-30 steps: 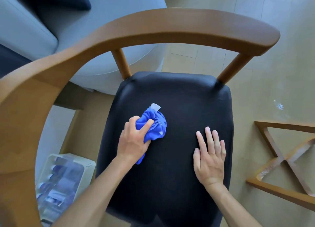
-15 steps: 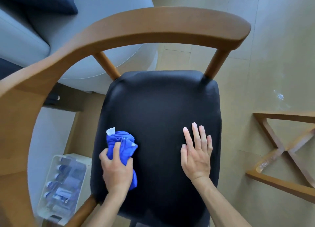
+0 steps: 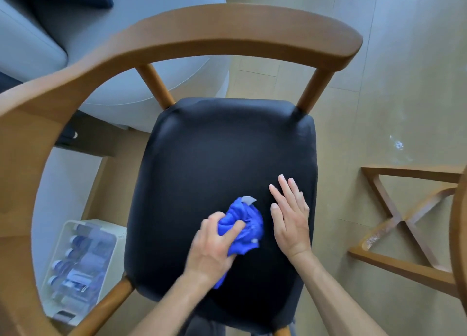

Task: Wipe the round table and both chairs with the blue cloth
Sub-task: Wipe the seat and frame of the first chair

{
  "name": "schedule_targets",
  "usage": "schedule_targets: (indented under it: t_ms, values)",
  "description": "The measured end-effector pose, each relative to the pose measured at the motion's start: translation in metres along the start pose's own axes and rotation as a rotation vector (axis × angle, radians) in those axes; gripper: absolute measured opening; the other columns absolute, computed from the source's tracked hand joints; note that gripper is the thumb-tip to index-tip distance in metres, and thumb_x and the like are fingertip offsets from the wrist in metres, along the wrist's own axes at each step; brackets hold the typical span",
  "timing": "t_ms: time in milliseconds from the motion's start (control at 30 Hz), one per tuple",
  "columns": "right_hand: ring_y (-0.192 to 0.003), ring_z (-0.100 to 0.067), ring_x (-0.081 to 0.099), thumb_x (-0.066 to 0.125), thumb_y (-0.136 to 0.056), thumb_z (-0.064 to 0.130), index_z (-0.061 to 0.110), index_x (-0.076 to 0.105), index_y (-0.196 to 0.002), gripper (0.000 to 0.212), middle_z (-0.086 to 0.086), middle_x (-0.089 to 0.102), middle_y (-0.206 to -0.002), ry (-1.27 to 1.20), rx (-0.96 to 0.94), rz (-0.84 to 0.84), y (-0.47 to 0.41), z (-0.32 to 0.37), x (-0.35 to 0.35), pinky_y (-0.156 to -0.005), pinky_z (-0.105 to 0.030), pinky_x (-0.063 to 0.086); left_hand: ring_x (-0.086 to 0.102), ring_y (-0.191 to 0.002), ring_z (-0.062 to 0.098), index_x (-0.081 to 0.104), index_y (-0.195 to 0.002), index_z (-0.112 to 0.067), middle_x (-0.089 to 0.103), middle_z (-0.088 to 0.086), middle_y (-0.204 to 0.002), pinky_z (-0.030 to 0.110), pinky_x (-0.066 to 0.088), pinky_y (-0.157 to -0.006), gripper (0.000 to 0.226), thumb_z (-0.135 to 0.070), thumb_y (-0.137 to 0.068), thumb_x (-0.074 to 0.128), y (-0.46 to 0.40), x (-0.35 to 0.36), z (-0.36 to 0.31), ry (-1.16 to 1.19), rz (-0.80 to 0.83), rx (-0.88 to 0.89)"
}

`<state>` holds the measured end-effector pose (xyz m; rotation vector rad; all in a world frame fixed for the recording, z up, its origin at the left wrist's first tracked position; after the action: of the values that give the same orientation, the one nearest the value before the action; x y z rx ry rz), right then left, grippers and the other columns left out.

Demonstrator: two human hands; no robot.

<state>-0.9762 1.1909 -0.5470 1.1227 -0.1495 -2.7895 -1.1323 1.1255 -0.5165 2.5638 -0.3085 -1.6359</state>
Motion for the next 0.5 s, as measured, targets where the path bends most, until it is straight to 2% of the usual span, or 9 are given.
schedule_targets:
  t_ms: [100, 200, 267, 400, 467, 500]
  values:
    - [-0.146, -0.007, 0.011, 0.041, -0.093, 0.011, 0.015, 0.052, -0.138, 0.047, 0.006, 0.027, -0.155, 0.052, -0.019, 0.058, 0.002, -0.001, 0.002, -0.120, -0.026, 0.001, 0.062, -0.083, 0.037, 0.051, -0.115, -0.025, 0.047, 0.014, -0.113, 0.038, 0.054, -0.052, 0.084, -0.013, -0.044, 0.093, 0.021, -0.021, 0.070, -0.073, -0.008, -0.126]
    - [-0.147, -0.011, 0.011, 0.050, -0.088, 0.004, 0.015, 0.049, -0.140, 0.053, 0.003, 0.026, -0.156, 0.109, -0.056, 0.067, 0.004, 0.001, 0.002, -0.120, -0.028, 0.003, 0.058, -0.092, 0.041, 0.055, -0.121, -0.022, 0.041, 0.012, -0.118, 0.045, 0.052, -0.058, 0.076, -0.009, -0.054, 0.090, 0.048, -0.041, 0.138, -0.112, -0.036, -0.393]
    - [-0.147, -0.014, 0.013, 0.055, -0.085, 0.002, 0.015, 0.049, -0.140, 0.058, 0.001, 0.028, -0.156, 0.138, -0.086, 0.060, 0.005, 0.001, -0.001, -0.120, -0.031, 0.006, 0.054, -0.096, 0.041, 0.056, -0.123, -0.021, 0.039, 0.012, -0.120, 0.049, 0.051, -0.066, 0.069, -0.009, -0.062, 0.086, 0.056, -0.043, 0.152, -0.110, -0.068, -0.533]
    - [-0.147, -0.011, 0.013, 0.053, -0.085, -0.003, 0.013, 0.053, -0.137, 0.054, 0.004, 0.029, -0.155, 0.043, -0.044, 0.073, 0.003, 0.001, -0.002, -0.120, -0.028, 0.004, 0.050, -0.102, 0.044, 0.051, -0.129, -0.018, 0.038, 0.017, -0.124, 0.052, 0.047, -0.079, 0.066, -0.011, -0.069, 0.078, 0.069, -0.026, 0.117, 0.037, -0.192, -0.797]
    - [-0.146, -0.009, 0.017, 0.049, -0.088, -0.007, 0.011, 0.059, -0.130, 0.047, 0.008, 0.033, -0.151, -0.115, 0.041, 0.076, 0.001, -0.002, -0.005, -0.120, -0.027, 0.005, 0.053, -0.099, 0.046, 0.056, -0.127, -0.013, 0.040, 0.021, -0.123, 0.050, 0.049, -0.077, 0.068, -0.007, -0.065, 0.081, 0.068, -0.004, 0.067, 0.110, -0.198, -0.766]
    - [-0.145, -0.008, 0.021, 0.047, -0.089, -0.009, 0.011, 0.062, -0.127, 0.044, 0.009, 0.038, -0.148, -0.211, 0.099, 0.067, 0.001, -0.006, -0.009, -0.121, -0.029, 0.010, 0.054, -0.097, 0.046, 0.058, -0.125, -0.010, 0.042, 0.022, -0.121, 0.049, 0.051, -0.073, 0.068, -0.005, -0.062, 0.083, 0.065, 0.009, 0.038, 0.130, -0.186, -0.728]
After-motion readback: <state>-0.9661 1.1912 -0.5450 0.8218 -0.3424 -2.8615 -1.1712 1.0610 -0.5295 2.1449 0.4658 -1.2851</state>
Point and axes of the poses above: each hand's wrist, its own y-axis away from the middle knuckle, its own x-axis out of the palm, z = x × y, the point moved 10 cm from there along -y, towards the middle knuckle
